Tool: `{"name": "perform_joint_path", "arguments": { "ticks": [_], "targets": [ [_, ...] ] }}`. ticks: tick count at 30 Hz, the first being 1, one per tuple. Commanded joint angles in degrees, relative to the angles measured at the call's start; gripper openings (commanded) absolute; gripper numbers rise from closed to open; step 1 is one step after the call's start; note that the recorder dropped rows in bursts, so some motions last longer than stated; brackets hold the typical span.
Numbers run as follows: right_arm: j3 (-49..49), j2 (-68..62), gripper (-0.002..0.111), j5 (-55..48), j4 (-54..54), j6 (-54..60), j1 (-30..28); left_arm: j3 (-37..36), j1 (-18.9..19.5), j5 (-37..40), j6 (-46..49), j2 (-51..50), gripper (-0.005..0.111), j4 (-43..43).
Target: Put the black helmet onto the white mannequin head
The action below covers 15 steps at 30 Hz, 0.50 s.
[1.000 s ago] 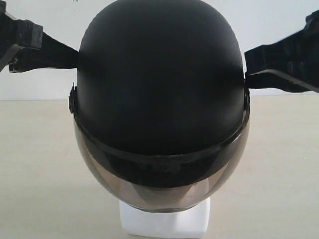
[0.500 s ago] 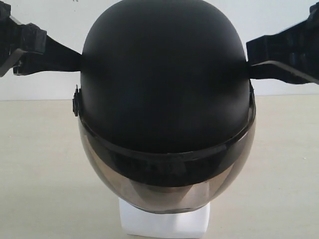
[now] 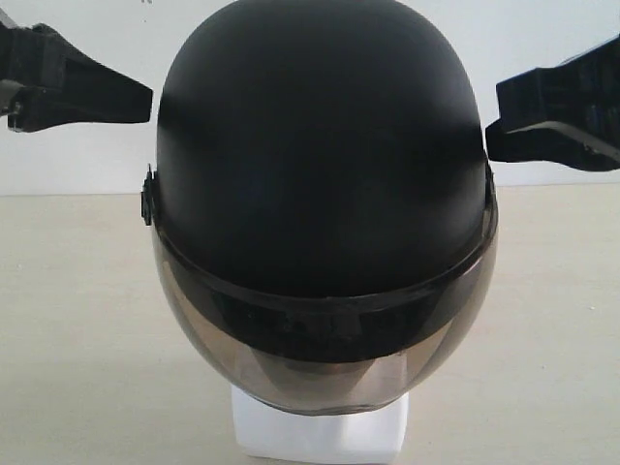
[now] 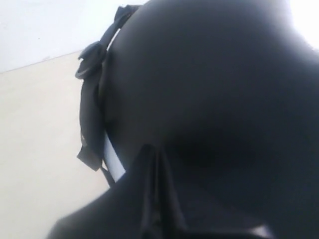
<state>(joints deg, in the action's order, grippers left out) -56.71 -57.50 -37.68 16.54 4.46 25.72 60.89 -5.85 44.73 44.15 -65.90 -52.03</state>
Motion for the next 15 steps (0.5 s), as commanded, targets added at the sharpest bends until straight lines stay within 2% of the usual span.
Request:
{"name": "perform_joint_path", "arguments": {
  "ticks": [1, 15],
  "targets": [
    [0.0, 0.3, 0.0, -0.3, -0.8, 0.6, 0.1, 0.5, 1.0, 1.2, 0.4, 2.5, 0.004, 1.5],
    [0.1, 0.6, 0.0, -2.0, -0.3, 0.6, 0.1, 0.5, 1.3, 4.3, -2.2, 3.5, 0.004, 3.9]
  ]
}}
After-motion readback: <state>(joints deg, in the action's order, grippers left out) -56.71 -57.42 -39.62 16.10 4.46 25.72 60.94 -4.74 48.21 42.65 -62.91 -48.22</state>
